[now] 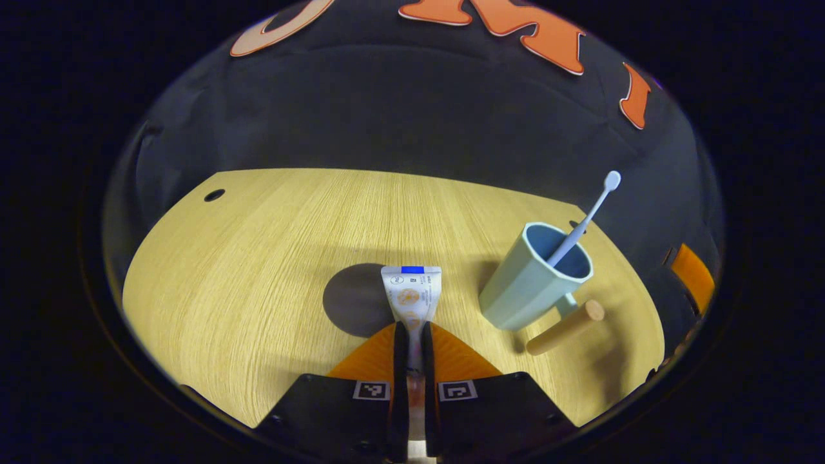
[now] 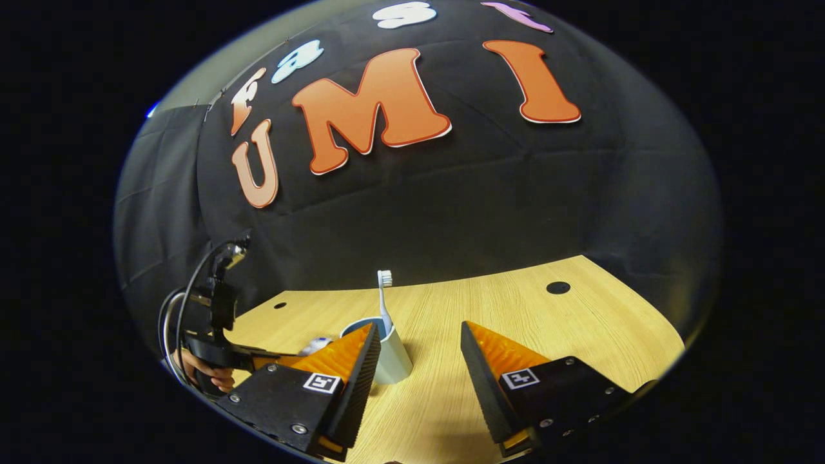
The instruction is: Put the toothbrush and toothpaste on the desktop into the cup, then pick up the cup and place it on the coaster on the desktop.
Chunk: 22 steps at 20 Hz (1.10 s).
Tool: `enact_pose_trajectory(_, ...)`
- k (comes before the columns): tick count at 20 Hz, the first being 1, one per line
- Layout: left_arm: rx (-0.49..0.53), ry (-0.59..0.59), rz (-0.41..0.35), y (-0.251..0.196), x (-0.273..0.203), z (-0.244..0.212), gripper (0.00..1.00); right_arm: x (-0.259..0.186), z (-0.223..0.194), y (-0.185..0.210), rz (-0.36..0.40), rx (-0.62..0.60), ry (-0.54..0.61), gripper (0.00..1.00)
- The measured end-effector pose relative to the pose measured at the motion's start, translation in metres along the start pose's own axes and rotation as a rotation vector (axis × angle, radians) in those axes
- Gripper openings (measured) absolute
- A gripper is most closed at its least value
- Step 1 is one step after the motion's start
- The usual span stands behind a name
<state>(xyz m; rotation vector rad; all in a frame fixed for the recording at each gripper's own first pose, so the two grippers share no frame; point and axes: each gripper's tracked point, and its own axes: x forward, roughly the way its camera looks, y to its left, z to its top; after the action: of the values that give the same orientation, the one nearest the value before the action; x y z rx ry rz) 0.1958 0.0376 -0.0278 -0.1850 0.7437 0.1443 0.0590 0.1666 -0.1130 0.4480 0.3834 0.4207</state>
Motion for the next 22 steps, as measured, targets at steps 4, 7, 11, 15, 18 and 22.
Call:
enact_pose_trajectory(4, 0.018, -0.119, -0.042, -0.013, -0.036, 0.045, 0.13, -0.004, -0.008, -0.002, -0.005, 0.03, 0.013, 0.78)
enact_pose_trajectory(7, 0.036, -0.214, -0.059, -0.022, -0.035, 0.067, 0.14, -0.011, -0.011, -0.002, -0.002, 0.044, 0.003, 0.78)
enact_pose_trajectory(11, 0.056, -0.351, -0.073, -0.035, -0.043, 0.1, 0.13, -0.017, -0.022, -0.008, -0.017, 0.061, 0.022, 0.78)
enact_pose_trajectory(15, 0.051, -0.48, -0.117, -0.055, -0.052, 0.132, 0.13, -0.024, -0.028, -0.012, -0.024, 0.066, 0.026, 0.78)
enact_pose_trajectory(18, 0.04, -0.559, -0.171, -0.077, -0.053, 0.15, 0.13, -0.025, -0.036, -0.02, -0.037, 0.057, 0.041, 0.78)
enact_pose_trajectory(22, 0.048, -0.649, -0.223, -0.105, -0.052, 0.173, 0.13, -0.026, -0.042, -0.033, -0.057, 0.072, 0.05, 0.78)
